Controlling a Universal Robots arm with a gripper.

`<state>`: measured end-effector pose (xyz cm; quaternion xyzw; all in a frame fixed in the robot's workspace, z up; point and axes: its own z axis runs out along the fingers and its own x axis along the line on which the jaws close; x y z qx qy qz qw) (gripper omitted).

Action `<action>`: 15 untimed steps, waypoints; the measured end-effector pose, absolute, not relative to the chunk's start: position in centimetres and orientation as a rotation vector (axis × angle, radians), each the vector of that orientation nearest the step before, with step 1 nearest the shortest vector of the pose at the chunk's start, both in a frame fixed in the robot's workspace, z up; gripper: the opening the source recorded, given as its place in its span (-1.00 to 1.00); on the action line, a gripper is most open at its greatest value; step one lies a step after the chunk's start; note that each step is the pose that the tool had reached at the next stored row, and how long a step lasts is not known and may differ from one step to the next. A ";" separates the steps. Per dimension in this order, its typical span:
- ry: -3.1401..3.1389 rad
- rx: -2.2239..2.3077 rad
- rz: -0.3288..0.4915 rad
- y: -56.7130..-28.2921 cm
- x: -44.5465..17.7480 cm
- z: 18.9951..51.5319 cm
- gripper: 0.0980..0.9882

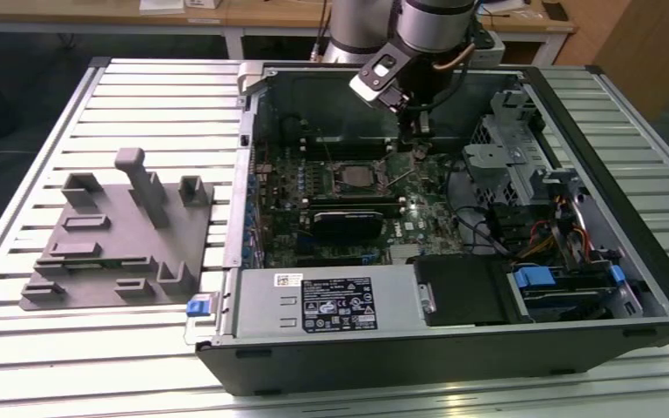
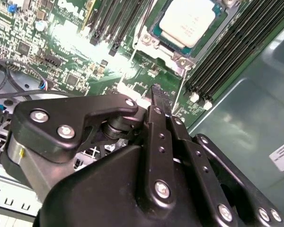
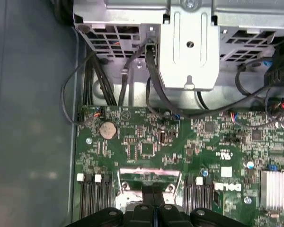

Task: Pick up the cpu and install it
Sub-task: 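Close the cpu cover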

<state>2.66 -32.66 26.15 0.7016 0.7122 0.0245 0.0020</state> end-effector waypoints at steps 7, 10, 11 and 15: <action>2.236 2.200 0.077 -32.6 3.7 25.9 -0.98; 2.236 2.200 0.077 -32.6 4.2 25.8 -0.98; 2.236 2.200 0.077 -32.5 4.3 25.8 -0.98; 2.236 2.200 0.077 -32.3 4.8 25.7 -0.98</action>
